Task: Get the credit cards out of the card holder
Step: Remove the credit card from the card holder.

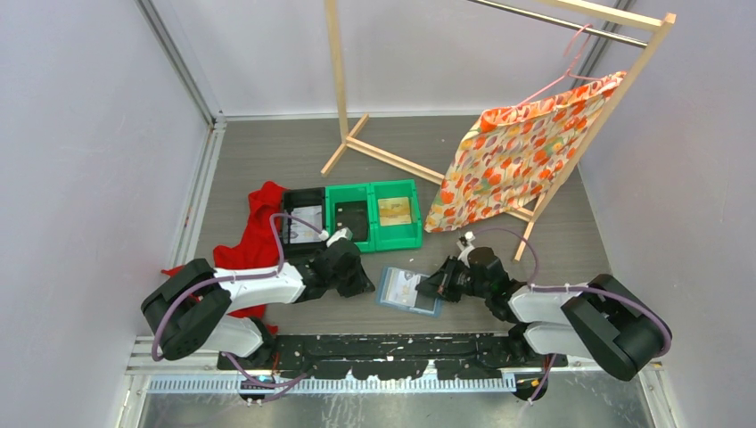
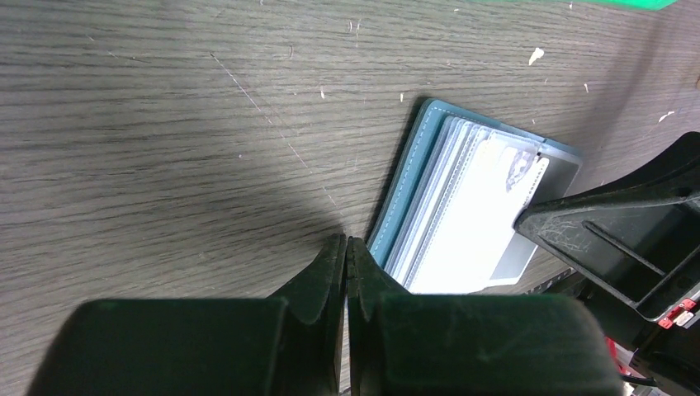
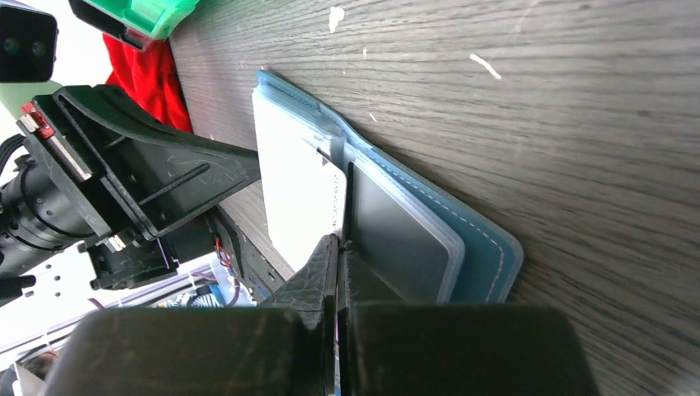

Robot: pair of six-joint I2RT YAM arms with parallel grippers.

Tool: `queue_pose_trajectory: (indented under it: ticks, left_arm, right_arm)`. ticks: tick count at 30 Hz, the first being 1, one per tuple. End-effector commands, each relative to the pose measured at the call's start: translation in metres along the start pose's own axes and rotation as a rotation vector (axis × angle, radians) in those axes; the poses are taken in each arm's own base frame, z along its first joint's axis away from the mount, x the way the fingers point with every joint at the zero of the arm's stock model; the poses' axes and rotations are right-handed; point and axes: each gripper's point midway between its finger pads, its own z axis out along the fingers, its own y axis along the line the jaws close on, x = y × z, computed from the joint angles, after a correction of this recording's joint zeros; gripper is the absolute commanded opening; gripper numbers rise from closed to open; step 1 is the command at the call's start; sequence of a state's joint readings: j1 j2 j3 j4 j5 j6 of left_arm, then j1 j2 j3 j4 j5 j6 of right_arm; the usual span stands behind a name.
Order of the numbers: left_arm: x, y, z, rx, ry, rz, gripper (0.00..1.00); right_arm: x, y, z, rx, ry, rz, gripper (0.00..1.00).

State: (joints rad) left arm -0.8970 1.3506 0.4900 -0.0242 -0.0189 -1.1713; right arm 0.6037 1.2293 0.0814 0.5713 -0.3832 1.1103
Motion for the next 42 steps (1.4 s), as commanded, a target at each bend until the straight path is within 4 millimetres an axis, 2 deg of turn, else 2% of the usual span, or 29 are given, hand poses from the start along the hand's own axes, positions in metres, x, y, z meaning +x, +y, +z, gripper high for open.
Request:
queue_pose_trajectory:
  ticks: [1, 5, 11, 14, 20, 27, 34, 42]
  left_arm:
    - [0.005, 0.026, -0.001, -0.102, 0.008, 0.017, 0.04]
    - [0.006, 0.024, -0.004, -0.093, 0.010, 0.019, 0.04]
    - [-0.009, 0.004, -0.019, -0.048, -0.032, 0.066, 0.06]
    - [-0.013, 0.006, -0.024, -0.058, -0.051, 0.073, 0.07]
    - [-0.007, 0.013, -0.019, -0.075, -0.032, 0.062, 0.06]
    - [-0.010, 0.010, -0.021, -0.076, -0.038, 0.070, 0.06]
    - [-0.011, 0.009, -0.023, -0.078, -0.041, 0.077, 0.06]
    - [-0.014, -0.001, -0.027, -0.060, -0.040, 0.092, 0.06]
  right_arm:
    - [0.002, -0.010, -0.004, 0.026, 0.010, -0.017, 0.01]
    - [0.002, -0.011, -0.007, 0.024, 0.005, -0.018, 0.01]
    - [0.002, -0.011, -0.010, 0.031, 0.008, -0.031, 0.01]
    - [0.003, -0.015, -0.014, 0.040, 0.007, -0.029, 0.01]
    - [0.004, -0.019, -0.020, 0.055, 0.003, -0.026, 0.01]
    - [0.005, -0.025, -0.028, 0.070, -0.013, -0.007, 0.01]
    - [0.005, -0.019, -0.039, 0.062, -0.040, -0.004, 0.01]
    - [0.009, -0.015, -0.047, 0.058, -0.025, -0.007, 0.01]
